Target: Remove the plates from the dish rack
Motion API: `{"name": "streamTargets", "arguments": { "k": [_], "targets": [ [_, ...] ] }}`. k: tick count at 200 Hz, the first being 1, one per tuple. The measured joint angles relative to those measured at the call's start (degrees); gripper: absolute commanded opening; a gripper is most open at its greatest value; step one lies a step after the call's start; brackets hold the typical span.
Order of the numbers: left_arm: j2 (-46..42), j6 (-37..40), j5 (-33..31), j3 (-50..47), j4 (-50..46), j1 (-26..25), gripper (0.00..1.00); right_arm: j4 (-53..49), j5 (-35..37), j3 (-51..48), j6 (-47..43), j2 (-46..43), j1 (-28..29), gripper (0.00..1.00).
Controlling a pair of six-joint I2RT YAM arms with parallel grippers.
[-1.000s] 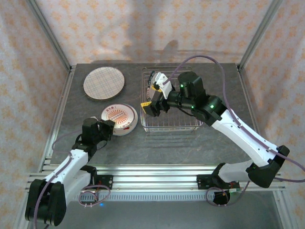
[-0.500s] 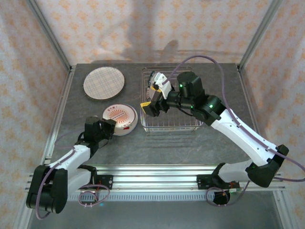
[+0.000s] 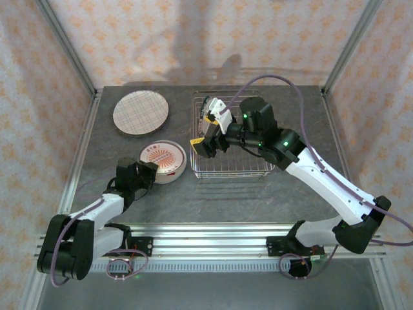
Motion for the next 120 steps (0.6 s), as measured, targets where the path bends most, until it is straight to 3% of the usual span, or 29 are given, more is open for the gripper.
{"name": "streamTargets", "arguments": {
  "k": [120],
  "targets": [
    [5.0,1.4,0.5,0.0,3.0,0.0,0.0,0.0,0.0,0.0,0.3,0.1,0.0,0.92]
  ]
}}
